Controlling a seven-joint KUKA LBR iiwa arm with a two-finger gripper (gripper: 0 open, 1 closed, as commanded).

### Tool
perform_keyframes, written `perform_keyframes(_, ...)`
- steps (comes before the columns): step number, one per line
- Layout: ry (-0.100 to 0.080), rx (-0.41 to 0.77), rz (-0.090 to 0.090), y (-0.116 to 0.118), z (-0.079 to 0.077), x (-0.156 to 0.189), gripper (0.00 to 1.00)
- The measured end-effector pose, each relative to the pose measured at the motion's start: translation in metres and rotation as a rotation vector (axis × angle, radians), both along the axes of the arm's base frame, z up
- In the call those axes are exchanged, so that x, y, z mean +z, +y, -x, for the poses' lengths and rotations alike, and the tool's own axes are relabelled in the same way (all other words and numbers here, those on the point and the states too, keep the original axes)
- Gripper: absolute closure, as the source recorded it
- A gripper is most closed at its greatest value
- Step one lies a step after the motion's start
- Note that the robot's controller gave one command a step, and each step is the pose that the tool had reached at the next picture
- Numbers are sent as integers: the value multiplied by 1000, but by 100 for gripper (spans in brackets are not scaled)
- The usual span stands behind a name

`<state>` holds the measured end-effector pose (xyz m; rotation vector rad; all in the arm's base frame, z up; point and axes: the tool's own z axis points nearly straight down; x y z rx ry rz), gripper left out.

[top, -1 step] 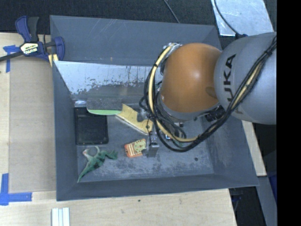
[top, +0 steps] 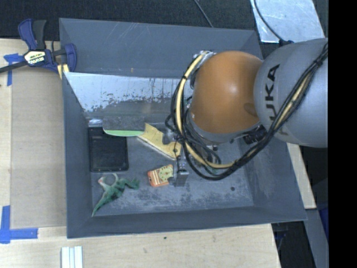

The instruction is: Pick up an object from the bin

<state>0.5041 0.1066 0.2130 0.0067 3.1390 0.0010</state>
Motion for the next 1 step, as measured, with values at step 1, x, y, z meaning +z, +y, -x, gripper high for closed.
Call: perform_keyframes(1, -5, -29, -1, -2, -18, -14, 0)
